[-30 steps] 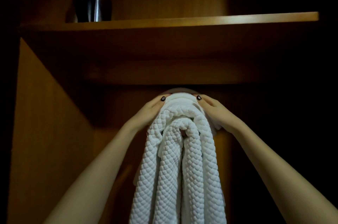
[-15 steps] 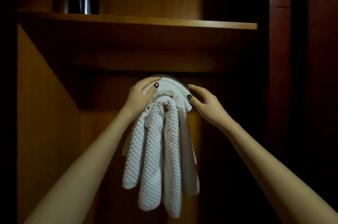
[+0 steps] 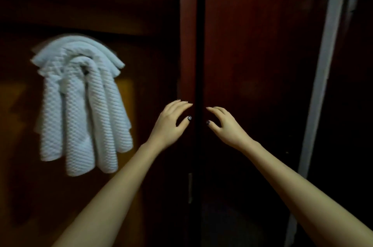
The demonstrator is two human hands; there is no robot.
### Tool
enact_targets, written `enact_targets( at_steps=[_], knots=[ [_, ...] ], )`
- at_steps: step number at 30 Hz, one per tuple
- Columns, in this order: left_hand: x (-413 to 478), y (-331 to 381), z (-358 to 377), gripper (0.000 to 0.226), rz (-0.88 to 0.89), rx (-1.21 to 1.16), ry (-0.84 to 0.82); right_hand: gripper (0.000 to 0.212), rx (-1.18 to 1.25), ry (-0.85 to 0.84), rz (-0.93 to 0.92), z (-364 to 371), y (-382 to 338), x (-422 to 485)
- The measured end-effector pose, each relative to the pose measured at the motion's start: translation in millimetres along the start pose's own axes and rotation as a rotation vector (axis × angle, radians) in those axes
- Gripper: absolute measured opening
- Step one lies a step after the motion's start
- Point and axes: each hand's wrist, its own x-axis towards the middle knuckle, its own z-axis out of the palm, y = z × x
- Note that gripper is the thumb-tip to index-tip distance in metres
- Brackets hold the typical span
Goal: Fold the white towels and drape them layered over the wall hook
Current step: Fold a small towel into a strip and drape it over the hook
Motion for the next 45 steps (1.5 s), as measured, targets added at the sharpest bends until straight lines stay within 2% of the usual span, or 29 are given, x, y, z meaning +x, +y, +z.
enact_targets(
  at_steps=[9, 18, 25, 35, 39, 45],
  knots=[
    [38.9, 117.7, 181.0, 0.048, 0.139, -0.196, -0.268, 0.057, -0.184, 0.067, 0.425, -112.7, 142.9, -123.4],
    [62.7, 274.0, 345.0, 0.051, 0.326, -0.392, -0.449, 0.059, -0.374, 0.107, 0.739, -224.6, 258.2, -246.7],
    [45.5, 368.3, 456.7, 0.052, 0.390, -0.476, -0.608, 0.061, -0.460, 0.132, 0.952, -272.0, 337.0, -342.3],
    [-51.7, 452.8, 629.0, 0.054, 0.516, -0.549, -0.935, 0.061, -0.395, 0.100, 1.299, -244.3, 446.6, -505.5],
    [-109.2, 468.4, 716.7, 0.054, 0.571, -0.585, -1.043, 0.060, -0.361, 0.075, 1.446, -201.6, 504.4, -574.7],
    [-235.9, 469.1, 858.4, 0.053, 0.627, -0.631, -1.166, 0.060, -0.293, 0.152, 1.654, -100.0, 595.5, -690.0]
  ],
)
